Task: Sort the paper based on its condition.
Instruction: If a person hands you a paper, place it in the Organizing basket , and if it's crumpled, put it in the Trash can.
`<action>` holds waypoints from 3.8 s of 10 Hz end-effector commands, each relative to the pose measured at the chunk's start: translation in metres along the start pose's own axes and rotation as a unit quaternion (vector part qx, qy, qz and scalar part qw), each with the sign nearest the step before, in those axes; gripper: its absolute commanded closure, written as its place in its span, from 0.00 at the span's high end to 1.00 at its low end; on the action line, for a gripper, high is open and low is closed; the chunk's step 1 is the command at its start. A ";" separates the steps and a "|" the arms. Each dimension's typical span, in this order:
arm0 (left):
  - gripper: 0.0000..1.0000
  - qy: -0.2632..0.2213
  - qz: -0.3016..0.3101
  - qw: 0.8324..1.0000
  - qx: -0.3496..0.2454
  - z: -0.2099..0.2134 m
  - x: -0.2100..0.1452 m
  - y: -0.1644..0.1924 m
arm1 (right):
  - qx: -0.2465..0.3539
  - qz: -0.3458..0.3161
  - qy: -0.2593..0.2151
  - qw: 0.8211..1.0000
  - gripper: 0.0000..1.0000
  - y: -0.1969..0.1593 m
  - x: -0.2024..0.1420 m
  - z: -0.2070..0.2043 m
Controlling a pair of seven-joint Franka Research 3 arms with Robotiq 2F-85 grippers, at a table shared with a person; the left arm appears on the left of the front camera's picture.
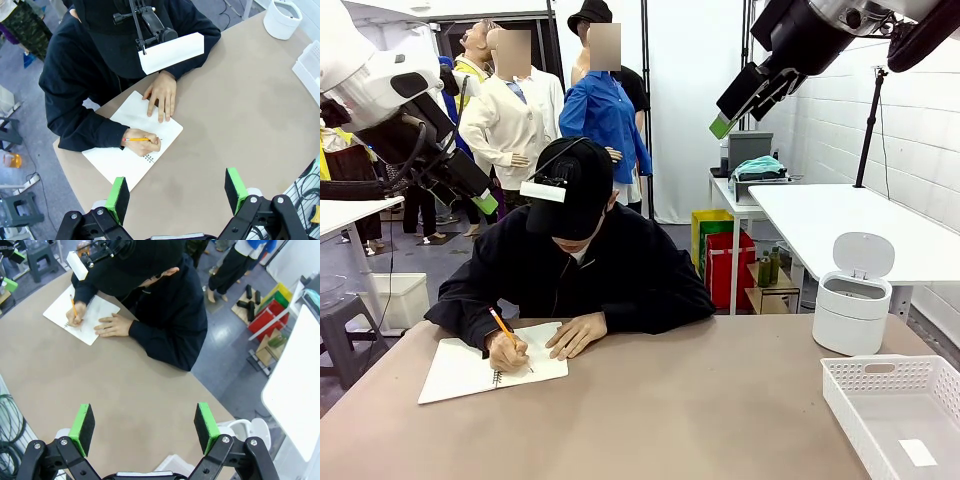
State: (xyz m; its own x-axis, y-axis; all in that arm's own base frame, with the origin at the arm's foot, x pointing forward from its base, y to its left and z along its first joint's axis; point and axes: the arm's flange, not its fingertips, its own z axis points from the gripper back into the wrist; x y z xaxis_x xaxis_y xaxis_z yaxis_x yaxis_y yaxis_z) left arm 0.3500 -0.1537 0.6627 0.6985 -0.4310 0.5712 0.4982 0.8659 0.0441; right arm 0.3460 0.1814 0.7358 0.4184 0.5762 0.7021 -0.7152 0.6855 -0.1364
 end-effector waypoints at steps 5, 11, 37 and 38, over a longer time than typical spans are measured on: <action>1.00 0.001 -0.002 1.000 0.005 0.000 0.000 0.001 | 0.000 0.000 0.000 1.000 1.00 0.000 0.000 0.000; 1.00 0.001 -0.002 1.000 0.005 0.000 0.000 0.001 | 0.000 0.000 0.000 1.000 1.00 0.000 0.000 0.000; 1.00 0.001 -0.002 1.000 0.005 0.000 0.000 0.001 | 0.000 0.000 0.000 1.000 1.00 0.000 0.000 0.000; 1.00 0.001 -0.002 1.000 0.005 0.000 0.000 0.001 | 0.000 0.000 0.000 1.000 1.00 0.000 0.000 0.000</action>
State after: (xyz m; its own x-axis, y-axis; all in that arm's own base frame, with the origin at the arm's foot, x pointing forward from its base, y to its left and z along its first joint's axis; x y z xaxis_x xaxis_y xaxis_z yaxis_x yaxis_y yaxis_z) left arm 0.3500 -0.1537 0.6627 0.6985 -0.4310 0.5712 0.4982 0.8659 0.0441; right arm 0.3460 0.1814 0.7357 0.4185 0.5764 0.7019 -0.7149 0.6857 -0.1368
